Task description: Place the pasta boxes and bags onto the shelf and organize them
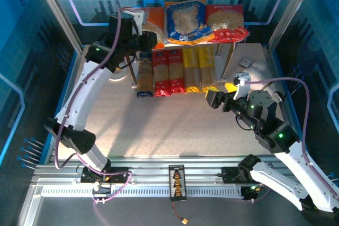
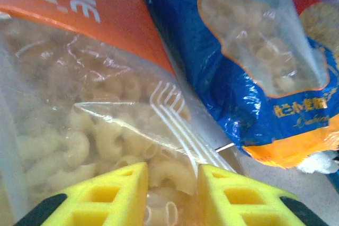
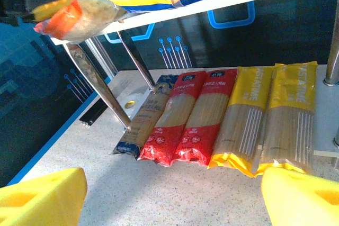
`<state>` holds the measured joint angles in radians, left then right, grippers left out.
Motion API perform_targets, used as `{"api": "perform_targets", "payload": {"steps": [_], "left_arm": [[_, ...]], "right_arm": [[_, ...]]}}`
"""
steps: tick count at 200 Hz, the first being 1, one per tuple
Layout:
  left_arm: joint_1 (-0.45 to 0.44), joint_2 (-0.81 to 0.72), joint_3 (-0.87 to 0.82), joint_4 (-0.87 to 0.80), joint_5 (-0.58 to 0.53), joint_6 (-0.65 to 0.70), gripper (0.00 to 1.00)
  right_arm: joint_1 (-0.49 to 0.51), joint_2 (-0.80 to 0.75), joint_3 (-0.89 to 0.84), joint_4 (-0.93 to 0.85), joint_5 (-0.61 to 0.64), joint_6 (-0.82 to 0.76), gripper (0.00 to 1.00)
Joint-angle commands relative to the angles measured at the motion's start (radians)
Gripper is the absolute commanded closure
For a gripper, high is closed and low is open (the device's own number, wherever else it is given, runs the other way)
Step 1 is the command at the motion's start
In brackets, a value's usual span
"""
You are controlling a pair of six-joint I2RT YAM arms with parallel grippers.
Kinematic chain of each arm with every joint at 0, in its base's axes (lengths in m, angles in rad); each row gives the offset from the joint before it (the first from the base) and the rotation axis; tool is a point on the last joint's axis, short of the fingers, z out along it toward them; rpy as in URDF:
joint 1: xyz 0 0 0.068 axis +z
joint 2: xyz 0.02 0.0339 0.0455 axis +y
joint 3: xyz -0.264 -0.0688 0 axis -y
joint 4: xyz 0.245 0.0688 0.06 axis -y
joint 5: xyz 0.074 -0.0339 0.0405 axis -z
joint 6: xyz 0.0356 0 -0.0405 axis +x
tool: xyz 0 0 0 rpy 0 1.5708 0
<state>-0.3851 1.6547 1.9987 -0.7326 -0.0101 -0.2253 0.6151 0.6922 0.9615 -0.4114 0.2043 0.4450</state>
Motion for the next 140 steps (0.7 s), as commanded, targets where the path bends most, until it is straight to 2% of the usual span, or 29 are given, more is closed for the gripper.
{"api": "perform_targets", "payload": {"steps": [1, 36, 75, 97, 140], "left_arm": [[-0.039, 0.072, 0.045, -0.109, -0.008, 0.054, 0.72], [-0.052, 0.093, 0.011, -0.14, -0.025, 0.071, 0.72], [-0.045, 0.028, -0.013, -0.083, -0.076, 0.07, 0.52], [-0.015, -0.012, 0.006, -0.08, -0.103, 0.067, 0.47], [0.073, -0.131, -0.026, 0.008, -0.11, 0.029, 0.45]], "right_arm": [[-0.001, -0.02, 0.019, -0.006, -0.002, 0.01, 0.14], [-0.001, -0.03, 0.013, -0.009, 0.007, 0.004, 0.14], [0.0, -0.019, 0.022, -0.013, -0.003, 0.0, 0.14], [0.0, -0.026, 0.018, -0.016, -0.002, 0.0, 0.14], [-0.001, -0.034, 0.01, -0.015, 0.0, 0.003, 0.14]]}}
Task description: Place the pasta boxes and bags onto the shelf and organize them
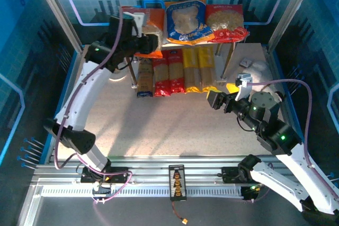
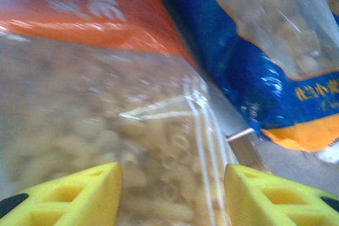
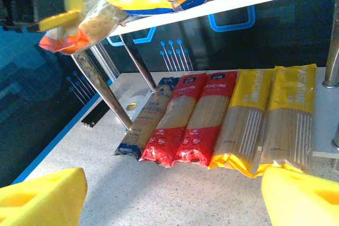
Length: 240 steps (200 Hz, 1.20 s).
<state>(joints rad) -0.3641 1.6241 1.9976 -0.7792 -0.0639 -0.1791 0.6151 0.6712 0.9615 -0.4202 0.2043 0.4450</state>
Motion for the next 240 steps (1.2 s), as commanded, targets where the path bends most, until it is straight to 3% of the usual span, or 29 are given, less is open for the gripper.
{"api": "perform_targets", "payload": {"steps": [1, 29, 74, 109, 185, 240], "left_arm": [[0.054, -0.103, -0.027, 0.059, -0.056, -0.019, 0.45], [0.087, -0.142, -0.053, 0.174, -0.058, -0.049, 0.49], [0.093, 0.04, 0.179, 0.078, -0.066, -0.013, 0.6], [0.093, 0.159, 0.267, 0.042, -0.105, 0.022, 0.65], [0.095, 0.294, 0.326, -0.034, -0.128, 0.044, 0.65], [0.096, 0.196, 0.295, 0.007, -0.078, 0.004, 0.5]], "right_arm": [[-0.001, -0.013, 0.011, -0.005, 0.0, 0.005, 0.14], [-0.001, -0.001, 0.011, 0.004, -0.012, 0.009, 0.14], [0.001, 0.0, 0.013, 0.0, -0.011, 0.01, 0.15], [0.0, -0.008, 0.018, -0.019, 0.007, 0.001, 0.17], [0.002, -0.018, 0.023, -0.038, 0.023, -0.002, 0.16], [0.001, -0.03, 0.022, -0.047, 0.029, 0.004, 0.15]]}}
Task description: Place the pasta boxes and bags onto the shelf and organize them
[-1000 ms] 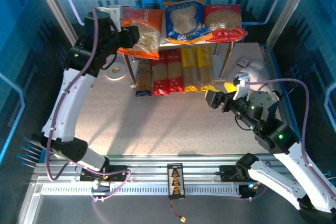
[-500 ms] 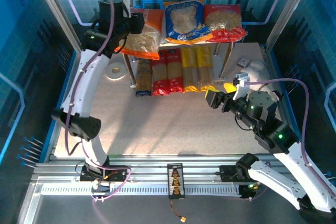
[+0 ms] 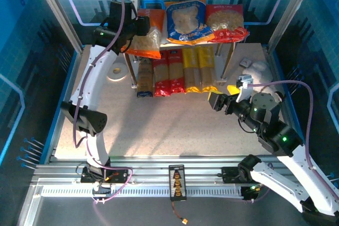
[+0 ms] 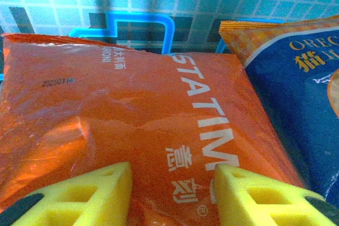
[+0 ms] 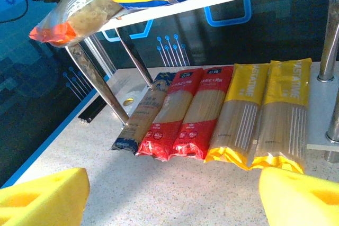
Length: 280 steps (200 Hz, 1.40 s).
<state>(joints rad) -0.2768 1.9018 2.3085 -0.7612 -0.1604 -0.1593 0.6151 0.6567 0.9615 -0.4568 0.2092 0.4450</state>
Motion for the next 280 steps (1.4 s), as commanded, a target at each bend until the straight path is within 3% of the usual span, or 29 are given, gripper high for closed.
{"api": "perform_targets", "payload": {"steps": [1, 72, 116, 145, 175, 207, 218, 280], "left_arm": [[0.008, -0.087, -0.02, -0.008, 0.019, -0.016, 0.5], [0.008, -0.488, -0.261, 0.089, 0.05, 0.01, 0.41], [0.008, -0.876, -0.84, 0.124, 0.031, -0.054, 0.35], [0.01, -1.108, -1.244, 0.171, 0.0, -0.141, 0.3], [0.01, -1.274, -1.523, 0.215, -0.051, -0.186, 0.22], [0.013, -1.337, -1.685, 0.256, -0.163, -0.185, 0.11], [0.013, -1.336, -1.721, 0.3, -0.182, -0.19, 0.01], [0.028, -1.159, -1.769, 0.475, -0.334, -0.2, 0.01]], "right_arm": [[0.001, -0.016, 0.022, -0.011, 0.025, 0.003, 0.15], [0.0, -0.043, 0.04, -0.067, 0.102, -0.036, 0.14], [-0.003, -0.071, 0.017, -0.164, 0.244, -0.08, 0.1], [-0.003, -0.101, -0.028, -0.183, 0.272, -0.082, 0.08], [-0.012, -0.106, -0.073, -0.194, 0.292, -0.076, 0.04], [-0.033, -0.11, -0.111, -0.209, 0.308, -0.075, 0.03], [-0.044, -0.113, -0.115, -0.217, 0.327, -0.075, 0.02], [-0.105, -0.134, -0.133, -0.27, 0.301, -0.054, 0.01]]}}
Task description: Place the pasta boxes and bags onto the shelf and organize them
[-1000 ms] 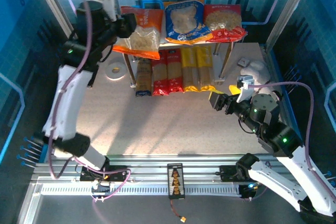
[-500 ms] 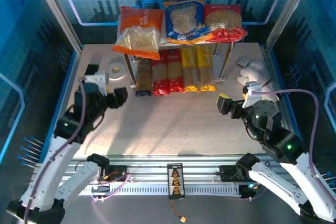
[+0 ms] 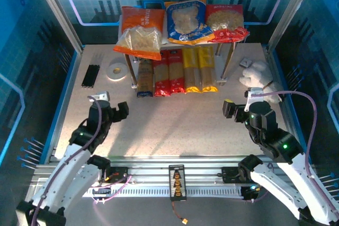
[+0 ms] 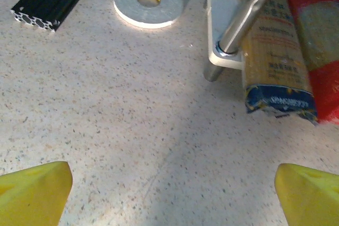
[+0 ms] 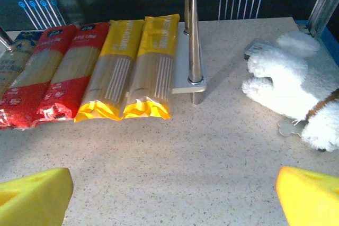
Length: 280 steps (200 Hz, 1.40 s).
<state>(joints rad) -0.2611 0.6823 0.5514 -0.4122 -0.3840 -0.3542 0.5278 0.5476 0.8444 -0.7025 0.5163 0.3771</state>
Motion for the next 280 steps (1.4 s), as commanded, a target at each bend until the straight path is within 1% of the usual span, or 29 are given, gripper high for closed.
{"api": "perform_targets", "payload": {"steps": [1, 19, 32, 38, 47, 59, 78, 93, 105, 122, 139, 158, 164, 171, 181, 193, 206, 215, 224, 227, 236, 241, 259, 267, 280], "left_arm": [[0.013, 0.064, -0.013, 0.128, -0.116, -0.006, 0.01], [0.016, 0.135, -0.065, 0.235, -0.197, 0.007, 0.01], [0.02, 0.171, -0.119, 0.367, -0.253, 0.046, 0.01], [0.031, 0.18, -0.112, 0.368, -0.258, 0.047, 0.01], [0.041, 0.192, -0.121, 0.419, -0.246, 0.083, 0.01], [0.046, 0.205, -0.152, 0.53, -0.238, 0.139, 0.01], [0.062, 0.235, -0.222, 0.78, -0.192, 0.22, 0.01], [0.082, 0.305, -0.27, 0.996, -0.156, 0.277, 0.01], [0.1, 0.388, -0.285, 1.114, -0.132, 0.301, 0.01], [0.116, 0.527, -0.255, 1.184, -0.112, 0.307, 0.01], [0.117, 0.658, -0.21, 1.22, -0.097, 0.352, 0.01], [0.117, 0.781, -0.21, 1.373, -0.093, 0.392, 0.01], [0.117, 0.813, -0.207, 1.39, -0.09, 0.392, 0.01], [0.118, 0.831, -0.205, 1.42, -0.088, 0.407, 0.01], [0.125, 0.807, -0.2, 1.36, -0.071, 0.383, 0.01], [0.132, 0.822, -0.215, 1.413, -0.046, 0.389, 0.01], [0.14, 0.814, -0.227, 1.414, -0.024, 0.382, 0.01], [0.156, 0.835, -0.249, 1.453, 0.03, 0.369, 0.01], [0.16, 0.916, -0.27, 1.62, 0.034, 0.4, 0.0], [0.154, 0.923, -0.275, 1.642, 0.027, 0.409, 0.01], [0.146, 0.878, -0.271, 1.542, 0.041, 0.397, 0.0], [0.146, 0.868, -0.263, 1.513, 0.051, 0.398, 0.01], [0.146, 0.886, -0.252, 1.527, 0.054, 0.406, 0.01], [0.148, 0.878, -0.254, 1.515, 0.055, 0.403, 0.0], [0.147, 0.887, -0.265, 1.555, 0.064, 0.409, 0.0]], "right_arm": [[-0.017, -0.026, -0.017, -0.025, -0.007, 0.014, 0.01], [-0.019, -0.045, -0.032, -0.022, -0.014, 0.022, 0.01], [-0.021, -0.056, -0.046, -0.017, -0.016, 0.023, 0.01], [-0.021, -0.058, -0.051, -0.015, -0.018, 0.023, 0.01], [-0.023, -0.056, -0.055, -0.014, -0.02, 0.02, 0.0], [-0.025, -0.047, -0.059, -0.008, -0.022, 0.017, 0.0], [-0.028, -0.028, -0.069, 0.009, -0.033, 0.016, 0.0], [-0.033, -0.013, -0.079, 0.027, -0.046, 0.021, 0.0], [-0.035, -0.001, -0.084, 0.034, -0.054, 0.024, 0.0], [-0.039, 0.006, -0.088, 0.035, -0.054, 0.027, 0.0], [-0.046, 0.003, -0.096, 0.034, -0.05, 0.025, 0.0], [-0.057, 0.002, -0.105, 0.039, -0.035, 0.012, 0.0], [-0.06, 0.002, -0.109, 0.044, -0.03, 0.006, 0.0], [-0.065, 0.006, -0.116, 0.052, -0.02, -0.003, 0.0], [-0.077, 0.015, -0.128, 0.075, -0.003, -0.021, 0.0], [-0.091, 0.027, -0.145, 0.107, 0.013, -0.037, 0.0], [-0.121, 0.046, -0.183, 0.186, 0.024, -0.057, 0.0], [-0.148, 0.064, -0.21, 0.247, 0.026, -0.057, 0.0], [-0.176, 0.082, -0.245, 0.319, 0.031, -0.052, 0.0], [-0.185, 0.089, -0.258, 0.347, 0.034, -0.049, 0.0], [-0.217, 0.112, -0.304, 0.438, 0.038, -0.047, 0.0], [-0.236, 0.127, -0.33, 0.491, 0.04, -0.047, 0.0], [-0.301, 0.204, -0.412, 0.692, 0.04, -0.07, 0.0], [-0.333, 0.255, -0.447, 0.798, 0.03, -0.094, 0.0], [-0.377, 0.357, -0.497, 0.979, 0.034, -0.123, 0.0]]}}
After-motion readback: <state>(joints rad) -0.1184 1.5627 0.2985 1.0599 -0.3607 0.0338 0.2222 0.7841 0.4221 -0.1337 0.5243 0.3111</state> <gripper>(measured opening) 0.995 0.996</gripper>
